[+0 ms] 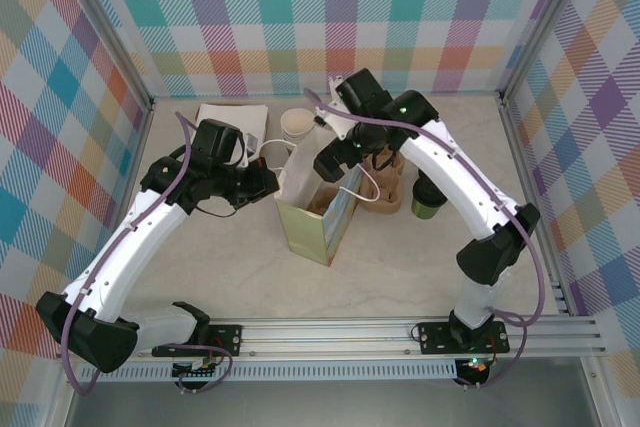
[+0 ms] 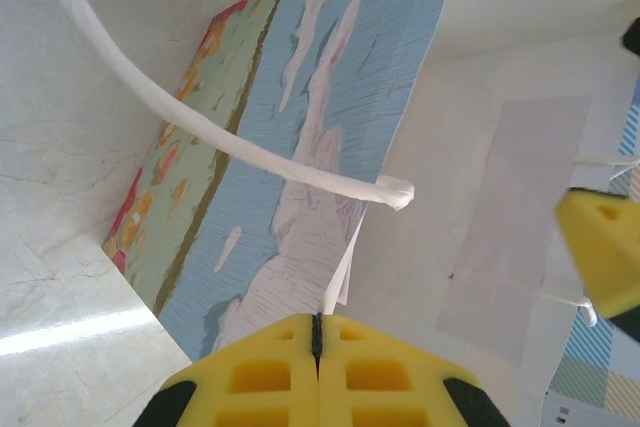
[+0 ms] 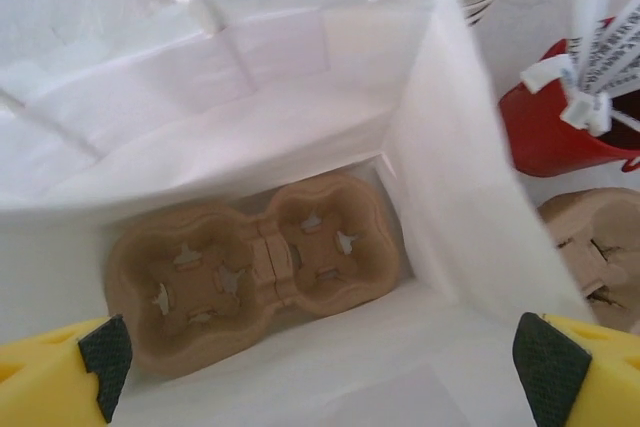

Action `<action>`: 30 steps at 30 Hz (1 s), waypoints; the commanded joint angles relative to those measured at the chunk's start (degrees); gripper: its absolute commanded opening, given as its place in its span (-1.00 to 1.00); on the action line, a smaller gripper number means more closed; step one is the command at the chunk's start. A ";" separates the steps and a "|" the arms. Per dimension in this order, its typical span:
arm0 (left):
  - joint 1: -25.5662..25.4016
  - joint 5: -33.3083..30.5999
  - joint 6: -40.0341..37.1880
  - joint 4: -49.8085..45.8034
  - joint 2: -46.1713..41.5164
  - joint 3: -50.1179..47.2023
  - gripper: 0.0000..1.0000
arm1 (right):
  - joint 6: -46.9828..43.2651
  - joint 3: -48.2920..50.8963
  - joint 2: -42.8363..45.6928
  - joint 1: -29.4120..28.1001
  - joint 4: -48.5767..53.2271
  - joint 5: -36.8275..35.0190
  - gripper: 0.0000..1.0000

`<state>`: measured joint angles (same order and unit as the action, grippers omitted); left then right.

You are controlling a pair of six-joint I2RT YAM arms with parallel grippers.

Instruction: Pack the takeout coffee

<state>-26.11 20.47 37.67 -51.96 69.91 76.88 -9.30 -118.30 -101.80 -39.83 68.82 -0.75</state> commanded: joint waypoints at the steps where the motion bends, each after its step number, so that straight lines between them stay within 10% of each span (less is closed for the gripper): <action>1: 0.14 0.39 -0.78 -0.53 -0.48 0.08 -1.00 | 6.16 -1.32 3.49 1.26 -2.52 2.05 1.00; 17: 0.09 -1.61 -3.71 -3.94 -0.63 7.22 -0.11 | 23.95 13.82 17.84 12.58 -14.48 3.12 0.99; 30: 0.60 -6.59 -9.81 -12.02 0.11 18.92 0.13 | 31.27 29.29 28.09 19.70 -18.02 -0.70 0.99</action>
<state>-26.09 15.55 30.89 -60.69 69.93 91.98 19.88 -90.30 -75.26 -20.67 51.96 0.19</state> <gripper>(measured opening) 0.561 0.996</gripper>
